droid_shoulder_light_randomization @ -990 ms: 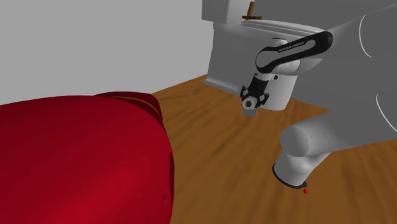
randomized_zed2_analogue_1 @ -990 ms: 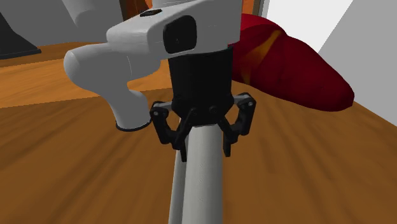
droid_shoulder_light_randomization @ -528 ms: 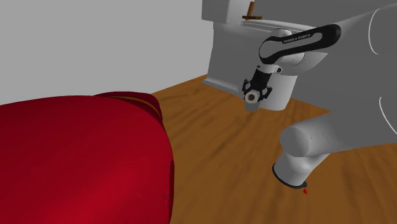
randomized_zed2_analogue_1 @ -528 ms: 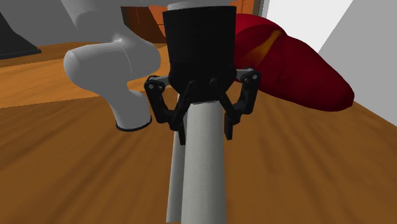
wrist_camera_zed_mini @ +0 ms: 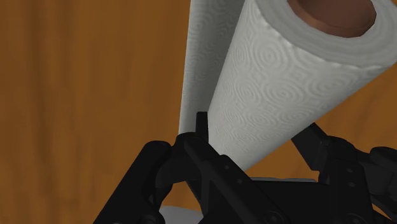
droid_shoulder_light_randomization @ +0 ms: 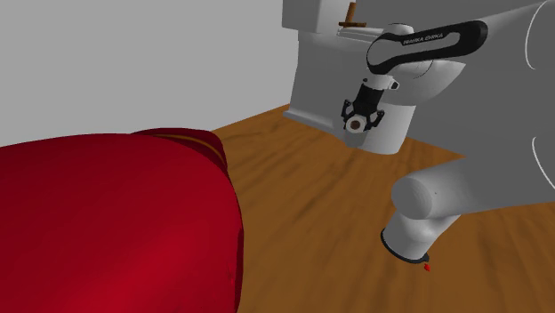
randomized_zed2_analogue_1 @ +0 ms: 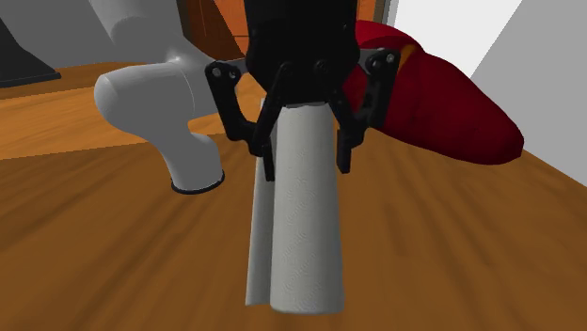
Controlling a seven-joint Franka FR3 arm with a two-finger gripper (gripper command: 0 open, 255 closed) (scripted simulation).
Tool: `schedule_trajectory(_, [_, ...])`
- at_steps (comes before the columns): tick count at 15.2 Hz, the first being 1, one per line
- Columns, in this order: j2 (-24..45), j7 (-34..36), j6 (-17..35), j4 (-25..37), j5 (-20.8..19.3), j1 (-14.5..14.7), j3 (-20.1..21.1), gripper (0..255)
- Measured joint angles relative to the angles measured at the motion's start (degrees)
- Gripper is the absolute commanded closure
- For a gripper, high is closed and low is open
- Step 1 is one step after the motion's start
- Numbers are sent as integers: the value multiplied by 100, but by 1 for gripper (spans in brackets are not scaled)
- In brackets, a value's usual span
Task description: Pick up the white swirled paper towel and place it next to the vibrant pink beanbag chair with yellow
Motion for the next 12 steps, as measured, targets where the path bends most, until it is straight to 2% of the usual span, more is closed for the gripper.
schedule_trajectory(12, [-49, 25, -940, 890, 48, 27, 67, 255])
